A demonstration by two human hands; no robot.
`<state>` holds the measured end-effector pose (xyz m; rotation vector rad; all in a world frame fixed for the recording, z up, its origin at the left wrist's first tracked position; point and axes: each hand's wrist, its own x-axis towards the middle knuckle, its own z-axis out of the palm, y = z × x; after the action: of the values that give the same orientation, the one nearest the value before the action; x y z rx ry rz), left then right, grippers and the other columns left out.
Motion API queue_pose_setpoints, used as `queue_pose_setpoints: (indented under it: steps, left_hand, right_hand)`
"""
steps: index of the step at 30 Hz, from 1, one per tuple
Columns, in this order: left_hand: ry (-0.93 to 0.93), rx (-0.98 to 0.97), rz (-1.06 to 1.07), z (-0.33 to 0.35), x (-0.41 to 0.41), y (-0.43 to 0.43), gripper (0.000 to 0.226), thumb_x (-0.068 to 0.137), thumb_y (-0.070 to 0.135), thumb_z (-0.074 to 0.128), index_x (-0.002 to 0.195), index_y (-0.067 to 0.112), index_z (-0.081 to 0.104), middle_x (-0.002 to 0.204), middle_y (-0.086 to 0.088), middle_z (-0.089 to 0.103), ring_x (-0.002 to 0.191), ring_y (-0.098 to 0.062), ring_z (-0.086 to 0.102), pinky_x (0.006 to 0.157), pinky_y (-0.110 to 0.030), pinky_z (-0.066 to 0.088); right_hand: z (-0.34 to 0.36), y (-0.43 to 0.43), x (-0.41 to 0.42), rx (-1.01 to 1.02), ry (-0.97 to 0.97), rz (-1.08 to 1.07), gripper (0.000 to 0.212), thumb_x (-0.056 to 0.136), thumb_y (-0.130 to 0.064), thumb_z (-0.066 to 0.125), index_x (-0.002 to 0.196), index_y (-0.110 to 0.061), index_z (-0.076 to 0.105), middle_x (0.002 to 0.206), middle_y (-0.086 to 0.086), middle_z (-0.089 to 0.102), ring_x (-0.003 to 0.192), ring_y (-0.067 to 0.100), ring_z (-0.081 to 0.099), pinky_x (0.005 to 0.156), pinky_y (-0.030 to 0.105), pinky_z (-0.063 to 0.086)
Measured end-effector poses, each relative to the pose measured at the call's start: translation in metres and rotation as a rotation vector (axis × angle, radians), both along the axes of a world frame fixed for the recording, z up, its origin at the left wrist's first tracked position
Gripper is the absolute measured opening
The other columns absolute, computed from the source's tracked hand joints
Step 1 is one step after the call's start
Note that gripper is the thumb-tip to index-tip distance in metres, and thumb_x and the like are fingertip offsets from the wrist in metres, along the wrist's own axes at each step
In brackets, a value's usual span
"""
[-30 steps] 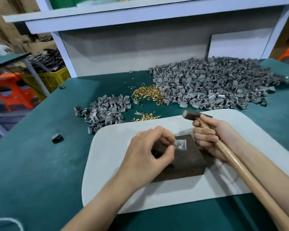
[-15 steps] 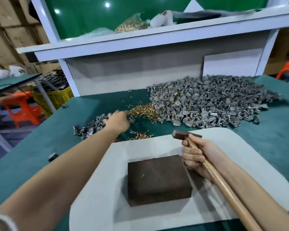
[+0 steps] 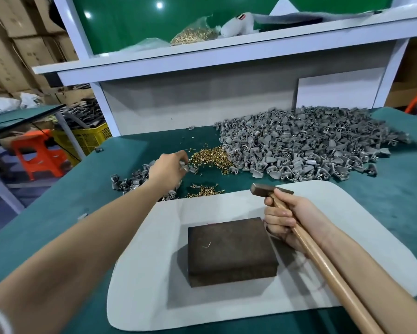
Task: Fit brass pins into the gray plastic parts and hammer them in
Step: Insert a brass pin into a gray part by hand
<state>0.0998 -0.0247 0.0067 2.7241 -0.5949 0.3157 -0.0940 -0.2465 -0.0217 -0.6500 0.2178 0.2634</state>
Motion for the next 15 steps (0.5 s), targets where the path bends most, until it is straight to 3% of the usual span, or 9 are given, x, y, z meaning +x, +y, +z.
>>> queue_pose_setpoints:
  steps: [2, 5, 10, 15]
  left_hand:
    - [-0.012, 0.041, -0.178, 0.003, 0.001, 0.0, 0.02, 0.091, 0.013, 0.056, 0.106, 0.023, 0.064, 0.088, -0.001, 0.067, 0.073, -0.017, 0.06, 0.072, -0.029, 0.05]
    - [0.022, 0.22, -0.408, 0.003, -0.005, -0.004, 0.026, 0.092, 0.008, 0.054, 0.108, 0.022, 0.07, 0.089, 0.005, 0.052, 0.082, -0.008, 0.048, 0.08, -0.02, 0.036]
    - [0.029, 0.282, -0.369, -0.004, -0.007, 0.0, 0.026, 0.089, 0.007, 0.055, 0.108, 0.017, 0.069, 0.094, 0.0, 0.046, 0.091, -0.016, 0.049, 0.088, -0.027, 0.039]
    - [0.008, 0.141, -0.31, -0.011, -0.011, -0.006, 0.016, 0.092, 0.019, 0.06, 0.103, 0.017, 0.071, 0.099, -0.005, 0.058, 0.097, -0.018, 0.054, 0.083, -0.021, 0.035]
  right_hand:
    - [0.0, 0.0, 0.0, -0.003, 0.006, -0.001, 0.034, 0.096, -0.03, 0.036, 0.072, -0.008, 0.044, 0.037, -0.005, 0.027, 0.025, 0.005, 0.026, 0.026, 0.018, 0.024]
    - [0.001, -0.001, 0.001, -0.017, 0.008, -0.007, 0.034, 0.096, -0.03, 0.037, 0.072, -0.007, 0.044, 0.037, -0.005, 0.027, 0.025, 0.005, 0.026, 0.026, 0.018, 0.023]
    - [0.001, 0.0, 0.0, -0.04, 0.018, -0.01, 0.035, 0.098, -0.029, 0.036, 0.072, -0.007, 0.044, 0.038, -0.005, 0.027, 0.025, 0.005, 0.026, 0.026, 0.017, 0.024]
    - [0.002, 0.001, 0.0, -0.05, 0.019, -0.008, 0.035, 0.098, -0.029, 0.036, 0.073, -0.007, 0.044, 0.038, -0.004, 0.027, 0.025, 0.005, 0.027, 0.026, 0.018, 0.025]
